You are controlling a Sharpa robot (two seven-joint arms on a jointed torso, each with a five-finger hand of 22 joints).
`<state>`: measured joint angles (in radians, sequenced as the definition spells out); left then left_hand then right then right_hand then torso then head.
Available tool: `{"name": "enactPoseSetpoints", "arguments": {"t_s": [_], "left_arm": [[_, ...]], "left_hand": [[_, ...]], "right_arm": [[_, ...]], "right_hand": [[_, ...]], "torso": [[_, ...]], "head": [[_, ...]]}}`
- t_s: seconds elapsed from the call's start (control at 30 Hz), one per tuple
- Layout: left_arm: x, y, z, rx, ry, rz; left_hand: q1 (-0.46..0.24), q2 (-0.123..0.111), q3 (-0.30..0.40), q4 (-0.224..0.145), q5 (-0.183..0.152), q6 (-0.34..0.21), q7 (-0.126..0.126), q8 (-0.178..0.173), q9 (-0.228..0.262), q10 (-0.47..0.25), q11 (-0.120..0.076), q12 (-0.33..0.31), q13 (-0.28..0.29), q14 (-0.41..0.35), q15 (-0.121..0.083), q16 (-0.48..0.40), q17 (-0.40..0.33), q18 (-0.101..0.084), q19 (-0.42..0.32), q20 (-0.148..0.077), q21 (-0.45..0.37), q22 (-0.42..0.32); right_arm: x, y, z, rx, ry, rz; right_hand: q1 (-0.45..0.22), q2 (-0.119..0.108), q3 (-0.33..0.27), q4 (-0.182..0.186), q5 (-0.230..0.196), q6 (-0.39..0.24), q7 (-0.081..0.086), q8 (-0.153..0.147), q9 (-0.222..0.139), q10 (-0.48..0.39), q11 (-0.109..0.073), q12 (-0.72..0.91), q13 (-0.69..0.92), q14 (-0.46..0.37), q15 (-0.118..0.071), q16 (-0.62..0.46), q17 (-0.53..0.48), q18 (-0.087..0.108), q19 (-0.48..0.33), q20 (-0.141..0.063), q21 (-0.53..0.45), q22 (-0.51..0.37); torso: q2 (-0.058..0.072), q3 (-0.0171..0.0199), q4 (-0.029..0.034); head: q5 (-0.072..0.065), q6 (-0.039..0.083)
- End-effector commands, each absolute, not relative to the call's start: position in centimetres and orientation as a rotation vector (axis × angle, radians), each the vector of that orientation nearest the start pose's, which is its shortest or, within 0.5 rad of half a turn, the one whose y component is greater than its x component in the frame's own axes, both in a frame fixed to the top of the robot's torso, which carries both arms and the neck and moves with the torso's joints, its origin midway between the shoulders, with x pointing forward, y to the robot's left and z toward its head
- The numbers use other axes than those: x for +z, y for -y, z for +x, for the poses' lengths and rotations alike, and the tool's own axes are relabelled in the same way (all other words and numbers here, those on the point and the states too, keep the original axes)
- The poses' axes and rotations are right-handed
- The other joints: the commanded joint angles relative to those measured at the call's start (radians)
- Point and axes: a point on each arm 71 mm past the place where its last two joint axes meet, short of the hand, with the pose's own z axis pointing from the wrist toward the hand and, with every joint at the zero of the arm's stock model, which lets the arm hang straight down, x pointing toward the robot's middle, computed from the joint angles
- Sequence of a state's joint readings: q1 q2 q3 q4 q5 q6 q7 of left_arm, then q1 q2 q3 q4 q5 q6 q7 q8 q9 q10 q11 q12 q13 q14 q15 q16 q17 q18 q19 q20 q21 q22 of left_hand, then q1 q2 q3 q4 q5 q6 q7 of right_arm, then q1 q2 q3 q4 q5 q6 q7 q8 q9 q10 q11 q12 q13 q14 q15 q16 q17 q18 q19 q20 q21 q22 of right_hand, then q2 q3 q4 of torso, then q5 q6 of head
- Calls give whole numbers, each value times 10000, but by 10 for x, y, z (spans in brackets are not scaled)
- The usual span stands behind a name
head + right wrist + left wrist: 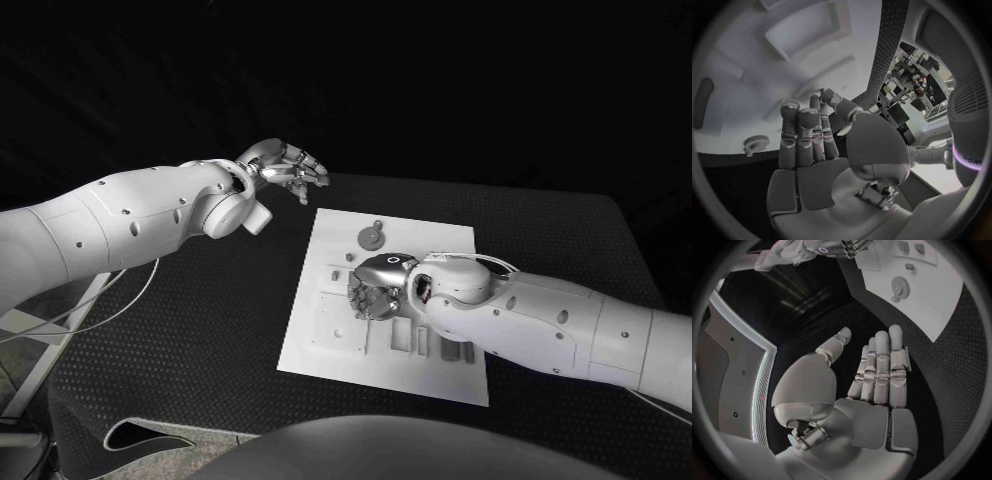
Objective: Assemble the parts on the task board
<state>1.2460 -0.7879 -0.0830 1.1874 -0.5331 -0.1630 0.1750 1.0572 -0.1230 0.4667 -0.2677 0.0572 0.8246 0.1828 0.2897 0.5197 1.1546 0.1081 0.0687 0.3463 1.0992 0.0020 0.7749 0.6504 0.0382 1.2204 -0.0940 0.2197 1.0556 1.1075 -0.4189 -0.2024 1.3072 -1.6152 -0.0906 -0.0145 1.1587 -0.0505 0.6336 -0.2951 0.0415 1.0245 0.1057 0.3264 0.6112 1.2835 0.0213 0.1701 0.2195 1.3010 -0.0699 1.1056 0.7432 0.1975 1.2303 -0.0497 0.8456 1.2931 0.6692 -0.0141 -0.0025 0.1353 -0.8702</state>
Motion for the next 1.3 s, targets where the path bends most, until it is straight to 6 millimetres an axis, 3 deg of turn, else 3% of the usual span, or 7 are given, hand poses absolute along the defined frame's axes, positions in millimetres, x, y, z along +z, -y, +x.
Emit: {"name": "enactPoseSetpoints", "arguments": {"t_s": [0.03,0.97,1.3], "left_arm": [[-196,-276,542,-10746,-17094,-6752],[-196,-274,542,-10780,-17154,-6743],[-196,-275,542,-10770,-17150,-6749]], "left_hand": [[75,10,-48,22,-7,-16,77,53,-16,-57,29,12,17,5,4,-40,18,477,71,-15,-47,17],[77,11,-48,27,-7,-27,78,74,-26,-64,31,10,21,6,5,-55,37,476,71,-15,-56,21],[79,10,-49,27,-7,-30,78,81,-29,-65,31,10,22,7,5,-60,44,476,71,-15,-59,23]], "right_arm": [[-299,36,436,7968,-19377,-7044],[-307,30,435,7610,-19499,-7343],[-307,29,431,7741,-19596,-7492]], "right_hand": [[39,100,30,10,68,-9,60,29,23,267,161,-3,-8,-112,-51,9,-15,643,-11,-72,-50,11],[23,91,18,13,68,-43,72,14,48,240,170,-35,18,-123,-44,9,-34,643,-22,-73,-61,23],[17,73,13,10,68,-59,77,4,54,219,178,-55,26,-128,-35,9,-42,643,-32,-73,-67,29]], "torso": [[3,10,-7],[2,-10,5],[-1,1,-6]], "head": [[9,-12],[-32,-21],[-25,-24]]}}
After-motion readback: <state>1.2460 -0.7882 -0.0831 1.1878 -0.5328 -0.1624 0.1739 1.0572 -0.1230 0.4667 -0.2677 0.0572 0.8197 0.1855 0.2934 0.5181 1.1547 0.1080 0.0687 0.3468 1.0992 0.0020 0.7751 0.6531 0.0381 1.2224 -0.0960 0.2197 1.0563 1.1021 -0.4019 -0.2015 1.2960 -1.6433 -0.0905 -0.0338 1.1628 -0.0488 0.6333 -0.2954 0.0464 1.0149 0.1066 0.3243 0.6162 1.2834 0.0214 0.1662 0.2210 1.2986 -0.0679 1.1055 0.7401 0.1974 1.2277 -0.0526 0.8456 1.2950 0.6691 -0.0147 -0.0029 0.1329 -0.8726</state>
